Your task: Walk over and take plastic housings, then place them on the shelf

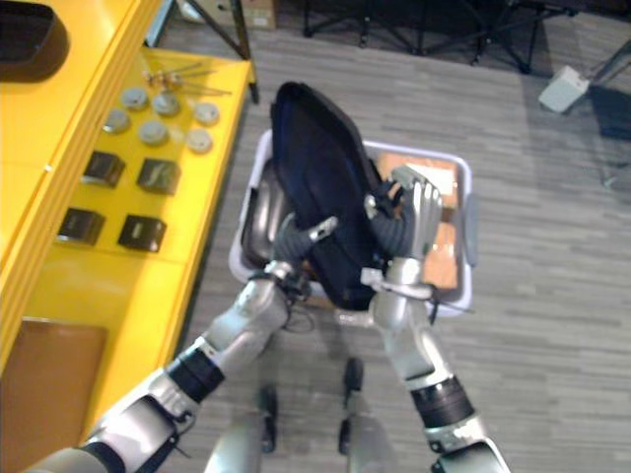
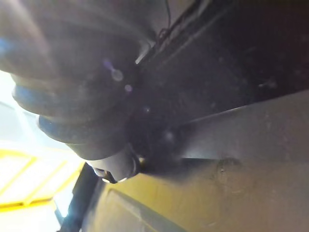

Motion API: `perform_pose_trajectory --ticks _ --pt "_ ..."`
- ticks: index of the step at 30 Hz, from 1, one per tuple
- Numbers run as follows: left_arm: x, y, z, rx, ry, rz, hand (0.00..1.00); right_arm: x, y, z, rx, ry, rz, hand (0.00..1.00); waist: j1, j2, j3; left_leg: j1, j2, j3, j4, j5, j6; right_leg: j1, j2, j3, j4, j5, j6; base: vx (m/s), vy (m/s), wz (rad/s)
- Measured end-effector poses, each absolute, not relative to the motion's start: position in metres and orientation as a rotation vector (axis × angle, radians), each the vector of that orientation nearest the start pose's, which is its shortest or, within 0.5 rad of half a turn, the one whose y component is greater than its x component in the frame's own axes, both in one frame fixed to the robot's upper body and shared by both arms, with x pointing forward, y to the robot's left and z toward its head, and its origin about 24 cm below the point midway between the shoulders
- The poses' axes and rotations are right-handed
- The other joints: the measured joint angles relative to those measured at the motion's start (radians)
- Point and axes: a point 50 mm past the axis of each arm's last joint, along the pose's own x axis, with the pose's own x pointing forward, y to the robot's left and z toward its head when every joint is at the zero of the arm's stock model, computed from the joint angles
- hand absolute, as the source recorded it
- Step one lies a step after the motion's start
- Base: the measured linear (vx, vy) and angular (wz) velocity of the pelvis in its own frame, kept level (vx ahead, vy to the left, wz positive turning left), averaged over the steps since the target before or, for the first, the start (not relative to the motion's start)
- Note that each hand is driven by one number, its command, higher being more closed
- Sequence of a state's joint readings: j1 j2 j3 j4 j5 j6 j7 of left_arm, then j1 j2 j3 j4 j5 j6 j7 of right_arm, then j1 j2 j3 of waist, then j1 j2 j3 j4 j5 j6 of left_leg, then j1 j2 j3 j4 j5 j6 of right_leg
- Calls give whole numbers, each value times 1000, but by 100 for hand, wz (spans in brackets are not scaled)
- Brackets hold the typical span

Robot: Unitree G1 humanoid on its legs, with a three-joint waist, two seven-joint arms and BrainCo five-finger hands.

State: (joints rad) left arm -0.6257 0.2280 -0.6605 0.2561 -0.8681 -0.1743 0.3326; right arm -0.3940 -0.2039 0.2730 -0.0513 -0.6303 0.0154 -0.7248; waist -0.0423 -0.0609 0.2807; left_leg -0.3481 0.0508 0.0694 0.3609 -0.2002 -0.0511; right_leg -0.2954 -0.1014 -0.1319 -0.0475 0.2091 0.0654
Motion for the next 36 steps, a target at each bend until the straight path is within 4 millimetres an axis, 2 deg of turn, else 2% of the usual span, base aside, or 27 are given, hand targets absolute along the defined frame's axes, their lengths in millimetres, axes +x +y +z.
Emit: perform_pose_trajectory --ticks 7,8,11,17,21,24,27,30,32,33,36 --pt "316 41 111 -442 -46 -342 100 290 -110 162 -648 -762 -428 100 -2 -8 -3 1 1 5 -2 0 0 -2 1 4 0 0 0 -6 8 -1" --pt "315 42 109 -446 -44 -338 100 290 -109 161 -649 -760 -422 0 -2 -10 -3 1 1 5 -2 0 0 -2 1 5 0 0 0 0 0 0" --pt "313 46 105 -459 -38 -319 100 289 -104 158 -649 -762 -393 0 -3 -19 -3 1 1 7 -2 0 0 -3 1 6 0 0 0 0 0 0" --pt "314 51 111 -460 -82 -303 100 285 -101 158 -603 -790 -354 0 -1 -21 -2 1 2 7 -2 0 0 -3 1 7 0 0 0 0 0 0" --pt "306 57 117 -409 -160 -287 100 276 -101 159 -559 -818 -324 0 -2 -22 -3 10 4 10 -7 0 0 2 5 8 0 -1 -2 0 0 -1" --pt "298 57 128 -320 -288 -233 100 262 -104 157 -513 -824 -291 0 2 -25 -4 44 4 16 -22 1 -1 27 9 7 1 -6 -6 5 -6 -2" --pt "286 53 151 -139 -495 -216 100 251 -116 147 -489 -771 -270 0 6 -41 -15 82 3 18 -42 2 -3 56 9 3 1 -18 -12 -2 3 -1" --pt "276 57 160 7 -622 -152 100 240 -128 148 -361 -739 -238 0 4 -53 -27 111 4 23 -57 3 -4 76 11 4 1 -24 -10 2 6 -4" --pt "272 64 154 76 -637 -83 100 232 -140 151 -270 -729 -244 0 5 -54 -40 140 4 27 -74 4 -6 93 13 6 1 -30 -7 16 8 -5" --pt "271 75 145 142 -621 -16 100 224 -153 156 -199 -738 -256 0 2 -50 -71 143 5 28 -80 4 -7 93 14 6 0 -33 -6 16 7 -5" --pt "268 98 131 232 -584 94 100 210 -179 165 -14 -779 -275 0 2 -47 -85 186 4 34 -105 7 -11 121 16 12 -2 -39 -8 34 8 -7"
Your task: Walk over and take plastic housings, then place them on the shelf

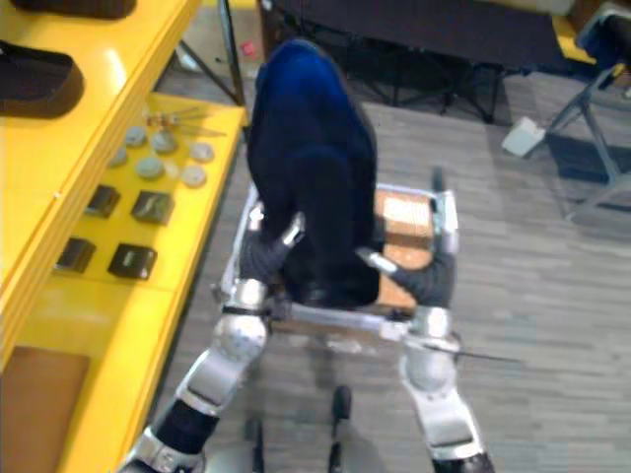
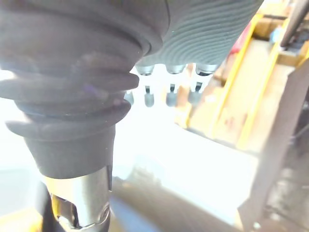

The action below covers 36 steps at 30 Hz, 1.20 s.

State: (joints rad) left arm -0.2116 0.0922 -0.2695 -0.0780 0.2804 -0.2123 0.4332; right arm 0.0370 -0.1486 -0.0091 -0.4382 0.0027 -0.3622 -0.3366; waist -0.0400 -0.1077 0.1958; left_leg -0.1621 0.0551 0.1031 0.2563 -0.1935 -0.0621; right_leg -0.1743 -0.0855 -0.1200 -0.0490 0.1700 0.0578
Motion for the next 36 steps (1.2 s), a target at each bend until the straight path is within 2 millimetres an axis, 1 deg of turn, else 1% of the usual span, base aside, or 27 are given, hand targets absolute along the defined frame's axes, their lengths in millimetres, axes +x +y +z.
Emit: perform_pose_trajectory --ticks 1,2,3,4,5,6,7,8,9,10,11,12,13,15,17,18,21,23,25,26,28,30,31,32,33,34,36 --pt "264 114 120 281 -542 162 100 200 -193 161 122 -780 -311 0 0 2 -32 11 1 7 -14 1 -2 1 0 9 -3 -4 1 23 13 -12" --pt "261 120 116 298 -526 188 100 196 -198 158 179 -775 -329 0 0 3 -45 15 1 11 -21 2 -2 2 0 11 -6 -4 1 32 6 -17" --pt "255 132 111 323 -504 237 100 189 -206 149 241 -751 -366 0 -1 8 -60 24 2 17 -27 2 -2 7 1 15 -12 -4 1 34 -11 -9" --pt "248 140 108 337 -493 278 100 182 -212 139 262 -709 -404 0 -1 15 -73 27 1 17 -36 4 -1 8 1 16 -16 -4 1 28 -16 -7" --pt "245 144 108 340 -491 304 100 179 -215 132 270 -680 -418 0 -1 18 -76 29 1 19 -40 5 -1 8 1 17 -17 -4 1 15 -15 -5" --pt "239 152 108 351 -489 356 100 175 -219 118 281 -611 -450 0 -1 21 -77 38 1 25 -43 5 -1 14 1 24 -20 -3 2 8 -8 -10" --pt "235 156 107 356 -484 379 100 173 -221 108 282 -568 -470 0 0 21 -77 45 1 31 -47 5 -1 19 1 29 -25 -2 4 -3 2 -29" --pt "228 167 103 360 -463 436 100 170 -223 85 284 -456 -514 0 3 23 -83 58 1 50 -56 4 -1 21 1 45 -30 1 7 -7 2 -25" --pt "225 170 101 360 -452 454 100 168 -224 75 276 -409 -531 0 1 26 -86 58 1 51 -56 4 -1 20 1 46 -30 1 8 -8 -2 -20" --pt "223 173 98 362 -436 473 100 164 -226 60 267 -337 -557 0 0 31 -88 58 0 51 -57 4 0 20 1 47 -30 1 8 0 0 0" --pt "216 179 93 363 -406 509 100 156 -227 32 243 -197 -593 0 1 38 -92 59 -1 53 -58 3 0 19 2 50 -30 2 9 0 0 0" --pt "213 180 91 360 -396 520 100 152 -228 22 238 -143 -606 0 2 39 -93 59 0 54 -59 3 0 19 2 51 -30 2 9 -16 -9 -4" --pt "206 184 89 356 -381 551 100 146 -226 7 244 -59 -623 0 3 43 -94 60 0 55 -60 3 0 19 2 53 -31 2 9 -10 -5 -3" --pt "197 189 89 355 -373 590 100 137 -223 -6 237 17 -637 0 8 46 -96 68 1 60 -64 3 0 22 1 59 -30 2 9 -11 -4 -9" --pt "194 192 90 350 -377 611 100 136 -222 -8 227 36 -629 0 17 49 -98 78 2 64 -72 3 0 32 1 63 -31 2 10 -29 -3 -6" --pt "192 194 92 340 -388 627 100 139 -219 -7 223 31 -611 0 26 51 -101 80 1 63 -73 1 2 35 0 62 -31 1 11 -58 0 6" --pt "188 199 101 327 -442 674 100 158 -205 1 245 -13 -522 0 33 50 -101 70 -8 41 -74 3 4 37 -10 37 -31 -10 18 -54 -4 18" --pt "185 201 106 324 -469 697 100 170 -195 7 241 -41 -456 0 55 52 -103 61 -13 19 -75 7 7 39 -16 17 -31 -13 19 -33 -4 36" --pt "181 205 114 319 -502 734 100 186 -185 14 232 -79 -385 0 61 54 -104 39 -31 -54 -81 26 9 55 -34 -54 -31 -17 22 -4 1 91" --pt "180 206 115 321 -507 740 100 189 -183 16 233 -87 -375 0 70 54 -104 38 -35 -73 -84 29 10 62 -37 -75 -30 -18 23 20 4 102" --pt "175 214 119 340 -522 785 100 207 -179 21 237 -115 -344 0 109 50 -106 37 -50 -135 -89 45 14 89 -49 -135 -31 -23 28 41 15 82" --pt "170 219 121 350 -530 829 100 217 -177 25 237 -133 -322 0 130 50 -106 34 -58 -170 -90 51 18 104 -55 -168 -31 -23 28 31 32 63" --pt "166 224 123 361 -536 860 100 226 -172 30 237 -153 -290 0 145 44 -110 30 -67 -186 -91 54 23 109 -59 -185 -31 -23 28 17 58 60" --pt "160 228 127 376 -551 892 100 233 -166 36 238 -178 -257 0 154 39 -113 18 -77 -206 -90 58 29 110 -69 -201 -31 -23 29 7 58 54" --pt "160 229 128 379 -560 898 100 236 -164 39 239 -189 -247 0 159 37 -113 13 -83 -219 -92 63 31 111 -73 -214 -31 -23 29 -9 78 66" --pt "159 229 132 382 -580 895 100 240 -160 44 239 -208 -231 0 169 28 -119 1 -93 -245 -98 72 37 112 -81 -222 -29 -21 31 -7 85 65" --pt "162 228 133 373 -593 898 100 243 -159 49 228 -228 -222 0 167 27 -119 4 -95 -284 -119 91 42 109 -83 -149 -4 -32 41 23 133 67"
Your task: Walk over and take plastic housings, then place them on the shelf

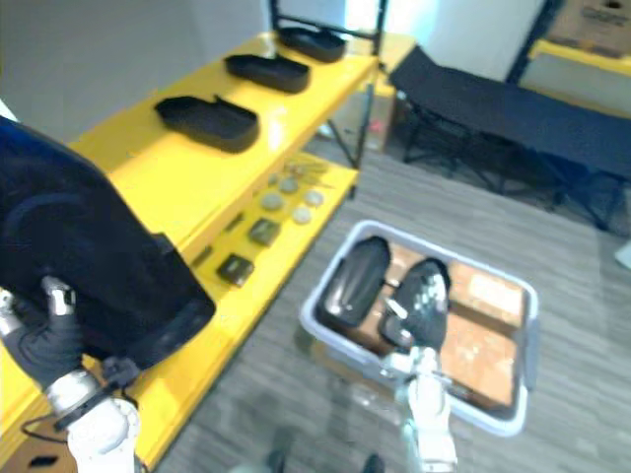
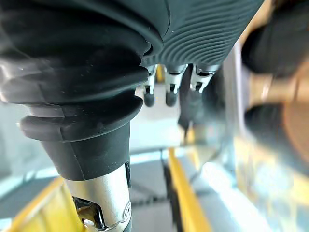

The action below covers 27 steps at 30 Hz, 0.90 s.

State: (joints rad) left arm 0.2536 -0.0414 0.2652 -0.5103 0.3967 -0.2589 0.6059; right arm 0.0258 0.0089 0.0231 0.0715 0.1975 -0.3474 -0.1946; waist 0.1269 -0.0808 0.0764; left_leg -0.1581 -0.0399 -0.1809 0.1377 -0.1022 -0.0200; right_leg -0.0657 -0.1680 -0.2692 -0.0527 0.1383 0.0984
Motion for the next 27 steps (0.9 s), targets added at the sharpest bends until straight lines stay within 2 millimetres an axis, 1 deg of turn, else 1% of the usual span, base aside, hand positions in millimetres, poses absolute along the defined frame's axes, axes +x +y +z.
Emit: perform_pose_trajectory --ticks 1,2,3,4,5,7,8,10,11,12,13,14,15,16,17,18,19,20,21,22,23,24,25,26,27 --pt "166 225 136 359 -612 890 100 243 -160 51 223 -238 -228 0 -6 -2 2 2 2 -32 -6 10 -1 -4 7 138 48 -46 28 80 168 76" --pt "168 225 138 359 -627 885 100 243 -160 51 224 -241 -228 0 -15 -11 3 4 2 -50 -5 12 -3 -4 19 232 95 -96 35 105 131 81" --pt "168 226 139 370 -634 882 100 243 -160 52 227 -242 -228 0 -19 -26 6 14 -3 -64 0 12 -4 -3 20 289 140 -145 21 80 35 53" --pt "167 226 139 377 -632 881 100 243 -160 52 227 -242 -228 0 -21 -34 7 16 -7 -71 7 11 -6 -1 18 303 156 -166 16 52 -57 41" --pt "166 227 137 385 -622 879 100 242 -161 52 226 -245 -234 0 -25 -49 -2 16 -11 -89 14 7 -12 5 18 300 169 -185 12 21 -77 39" --pt "162 226 130 386 -582 875 100 240 -169 56 228 -267 -266 0 -24 -42 3 13 -7 -126 28 -4 -32 25 30 289 169 -211 6 -12 -121 42" --pt "161 224 128 385 -571 867 100 239 -170 56 232 -270 -268 0 -25 -39 5 11 -7 -141 34 -7 -38 32 32 282 169 -222 5 -42 -147 51" --pt "163 215 125 350 -561 822 100 232 -174 63 227 -302 -274 0 -33 -26 15 -27 -18 -214 58 -1 -69 36 38 207 199 -276 -2 -59 -140 98" --pt "165 212 125 337 -563 812 100 231 -175 66 223 -316 -274 0 -36 -21 18 -40 -18 -233 55 6 -80 33 40 181 211 -288 -2 -88 -115 123" --pt "166 206 124 309 -559 796 100 230 -177 72 219 -342 -272 0 -42 -7 26 -60 9 -219 26 -2 -73 34 40 130 222 -302 -9 -113 -99 128" --pt "167 203 124 275 -555 791 100 229 -177 79 223 -375 -272 0 -52 7 34 -80 80 -64 3 2 -53 39 47 79 224 -304 -14 -117 -94 123" --pt "167 202 124 260 -554 785 100 229 -179 83 219 -394 -278 0 -59 13 38 -94 117 22 6 5 -47 38 47 57 225 -304 -18 -109 -69 108" --pt "168 199 124 243 -553 773 100 229 -184 86 213 -413 -298 0 -59 29 36 -131 183 193 36 5 -44 32 42 22 230 -303 -21 -70 -20 86" --pt "170 196 124 236 -558 756 100 228 -190 87 205 -419 -328 0 -63 41 35 -151 215 296 84 7 -41 33 32 -9 232 -304 -21 -52 14 76" --pt "170 195 124 233 -559 749 100 226 -194 87 199 -420 -347 0 -67 44 33 -156 218 312 102 9 -39 33 28 -19 232 -304 -20 -13 91 64" --pt "171 193 125 227 -566 742 100 225 -201 88 191 -428 -381 0 -75 79 16 -146 217 326 104 40 -21 32 30 -33 238 -312 -7 2 140 43" --pt "172 194 128 229 -582 741 100 223 -205 87 198 -427 -417 0 -84 78 15 -131 200 325 61 93 -73 33 19 -37 246 -316 0 11 148 34" --pt "172 194 129 228 -593 741 100 222 -205 86 209 -425 -428 0 -86 67 17 -118 184 328 30 106 -68 34 7 -36 241 -314 2 12 100 25" --pt "172 197 131 233 -608 752 100 221 -204 83 225 -419 -443 0 -90 49 12 -105 158 328 -16 131 -64 34 -11 -37 227 -309 11 37 87 18" --pt "173 197 132 232 -616 753 100 220 -204 82 233 -416 -449 0 -94 41 11 -102 149 328 -32 139 -59 33 -19 -38 220 -306 15 51 105 20" --pt "175 198 136 229 -635 757 100 220 -203 82 245 -416 -458 0 -96 28 18 -106 133 329 -22 141 -59 36 -32 -38 216 -299 25 76 133 15" --pt "177 199 139 229 -651 759 100 220 -202 82 255 -415 -459 0 -98 19 25 -108 122 328 8 124 -51 52 -44 -38 214 -297 30 59 110 16" --pt "178 199 140 232 -659 759 100 220 -201 81 257 -414 -461 0 -99 17 26 -113 119 327 34 107 -48 63 -48 -37 214 -296 30 82 148 11" --pt "181 200 145 236 -684 751 100 221 -201 82 259 -418 -459 0 -100 17 26 -122 116 326 104 57 -41 80 -57 -35 224 -296 30 67 125 4" --pt "182 200 147 240 -694 748 100 222 -201 83 261 -422 -457 0 -100 18 27 -123 115 328 122 37 -36 83 -62 -32 235 -297 30 69 129 -4"
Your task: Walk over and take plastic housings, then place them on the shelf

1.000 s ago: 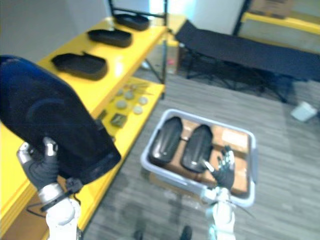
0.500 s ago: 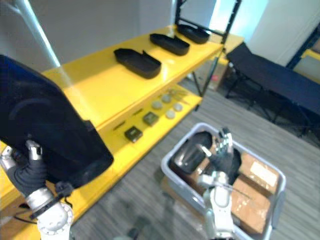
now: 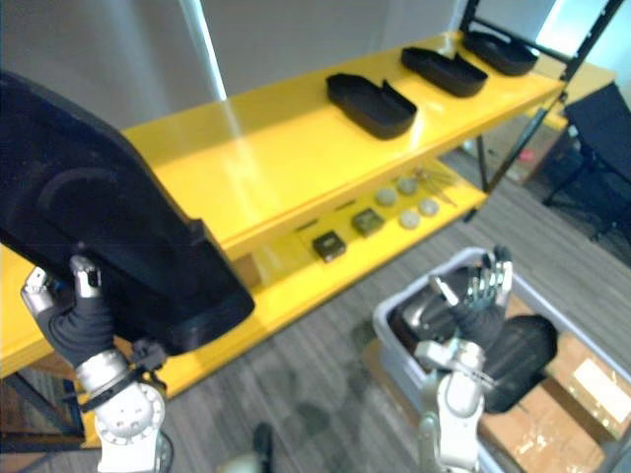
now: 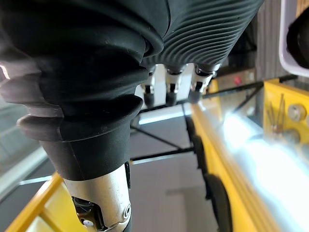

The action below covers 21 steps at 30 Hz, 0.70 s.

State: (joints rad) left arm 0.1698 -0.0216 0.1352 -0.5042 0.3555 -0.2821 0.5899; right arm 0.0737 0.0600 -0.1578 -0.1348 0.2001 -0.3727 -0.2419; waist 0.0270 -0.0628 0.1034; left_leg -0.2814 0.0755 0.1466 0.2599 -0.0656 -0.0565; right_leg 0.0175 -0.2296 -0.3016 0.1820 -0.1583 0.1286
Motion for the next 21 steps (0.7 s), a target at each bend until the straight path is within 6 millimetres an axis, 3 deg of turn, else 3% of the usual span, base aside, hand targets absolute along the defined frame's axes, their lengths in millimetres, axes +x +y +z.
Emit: perform_pose_trajectory --ticks 2,3,4,5,6,7,10,11,12,13,16,21 --pt "188 199 152 249 -727 729 100 224 -200 85 254 -430 -452 0 -6 13 9 4 1 -1 34 -45 9 -36 -21 13 129 -2 -3 27 133 -1" --pt "192 199 158 260 -756 718 100 225 -199 86 242 -432 -450 0 -13 11 14 20 -2 1 31 -51 17 -113 -49 51 293 5 -14 54 165 8" --pt "196 199 163 278 -788 699 100 226 -198 87 240 -434 -445 0 -19 1 28 41 -13 -2 19 -53 21 -181 -67 101 436 42 -65 64 119 7" --pt "197 199 165 291 -800 690 100 226 -197 86 245 -433 -446 0 -21 -5 31 56 -16 -4 8 -51 26 -210 -68 129 493 71 -91 111 77 7" --pt "197 199 167 327 -813 684 100 226 -196 86 252 -430 -448 0 -32 2 39 84 -15 -13 -22 -43 40 -243 -59 168 543 92 -92 144 29 19" --pt "198 199 167 343 -815 685 100 226 -196 87 241 -436 -445 0 -43 3 39 102 -6 -30 -46 -39 45 -232 -32 181 495 19 -85 162 6 18" --pt "206 201 164 344 -796 686 100 230 -194 93 226 -462 -430 0 -41 3 38 110 21 -46 -76 -25 25 -239 33 172 254 -26 -71 155 -73 15" --pt "210 201 160 347 -774 684 100 231 -194 96 225 -474 -423 0 -42 1 37 107 22 -48 -78 -16 13 -238 44 173 129 -3 -51 201 -175 34" --pt "211 202 157 353 -754 681 100 231 -193 96 223 -475 -415 0 -43 -24 29 108 5 -52 -72 -22 4 -223 42 174 19 91 -52 201 -198 43" --pt "212 202 155 352 -743 681 100 231 -193 96 216 -473 -407 0 -43 -33 26 110 -9 -57 -69 -34 -14 -220 31 181 -1 153 -3 124 -161 28" --pt "209 199 146 311 -690 702 100 234 -191 100 163 -483 -338 0 -22 40 30 119 56 -54 -68 -51 -45 -179 98 171 -69 168 -15 179 -187 -9" --pt "214 183 148 267 -697 634 100 240 -178 108 218 -516 -231 0 -31 54 24 128 91 -114 -141 -21 -93 -142 144 118 -108 157 -38 88 -126 25"
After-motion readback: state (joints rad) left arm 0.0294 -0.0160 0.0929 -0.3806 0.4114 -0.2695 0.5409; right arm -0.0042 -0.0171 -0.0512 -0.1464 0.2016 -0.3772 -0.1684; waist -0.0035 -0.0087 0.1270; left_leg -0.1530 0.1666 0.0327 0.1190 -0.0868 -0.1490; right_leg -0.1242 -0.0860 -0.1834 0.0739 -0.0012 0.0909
